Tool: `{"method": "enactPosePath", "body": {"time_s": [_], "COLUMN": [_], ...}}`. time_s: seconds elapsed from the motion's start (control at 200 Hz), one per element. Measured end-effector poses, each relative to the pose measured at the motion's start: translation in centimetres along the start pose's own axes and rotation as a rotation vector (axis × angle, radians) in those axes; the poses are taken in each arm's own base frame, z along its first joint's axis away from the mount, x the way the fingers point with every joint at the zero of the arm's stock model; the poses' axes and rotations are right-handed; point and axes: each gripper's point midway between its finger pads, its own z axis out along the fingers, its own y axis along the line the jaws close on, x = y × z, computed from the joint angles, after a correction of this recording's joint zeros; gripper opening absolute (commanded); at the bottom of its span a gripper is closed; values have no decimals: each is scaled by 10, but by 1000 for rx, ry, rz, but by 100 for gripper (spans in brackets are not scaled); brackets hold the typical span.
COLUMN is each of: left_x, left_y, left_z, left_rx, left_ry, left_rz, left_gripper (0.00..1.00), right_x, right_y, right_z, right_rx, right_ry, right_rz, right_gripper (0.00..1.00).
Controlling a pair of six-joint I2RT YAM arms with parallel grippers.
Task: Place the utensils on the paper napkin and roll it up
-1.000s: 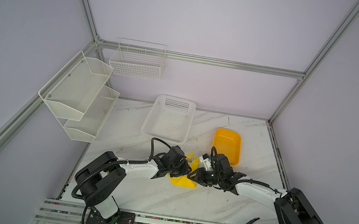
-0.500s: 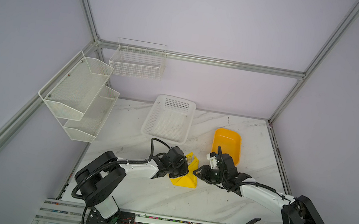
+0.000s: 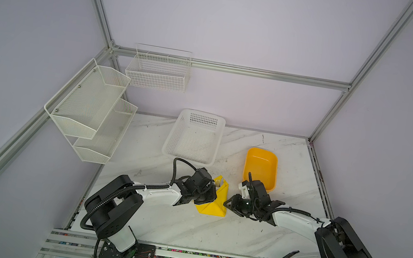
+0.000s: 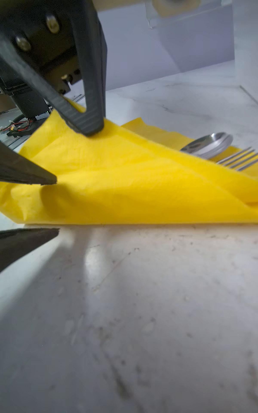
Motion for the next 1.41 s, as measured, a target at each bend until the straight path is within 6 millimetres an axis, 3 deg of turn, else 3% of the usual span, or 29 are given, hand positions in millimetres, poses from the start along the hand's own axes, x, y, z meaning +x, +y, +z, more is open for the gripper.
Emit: {"method": "enactPosePath", "body": {"time_s": [0.39, 0.53, 0.71, 0.815, 0.95, 1.14, 1.15, 1.3, 1.405], "left_x": [1, 1, 2, 1, -3, -7, -7, -7, -8], "left_y": [9, 9, 6, 3, -7, -17, -17, -16, -16], "left_z": [-1, -1, -1, -2, -10, -19, -19, -20, -22], "left_rx": [-38, -40, -24, -11, 24, 60, 60, 58, 59], "left_ry": [-1, -1, 3, 2, -18, -42, -42, -48, -54], "left_rz": [26, 30, 40, 43, 49, 55, 55, 53, 48], "left_gripper": [7, 16, 40, 46, 46, 48, 48, 45, 44], "right_x": [5, 5, 2, -2, -11, -23, -23, -11, 0], "right_y": [0, 7, 18, 16, 17, 26, 26, 28, 26], "right_z": [0, 0, 4, 10, 5, -22, -23, -38, -43], "right_rx": [-9, -40, -89, -87, -100, -164, -167, -213, -249], "right_ry": [23, 30, 39, 48, 25, -53, -56, -76, -69], "right_rz": [4, -2, -16, -8, 5, 4, 3, -6, -6], "right_gripper": [35, 35, 39, 40, 42, 50, 54, 69, 74]}}
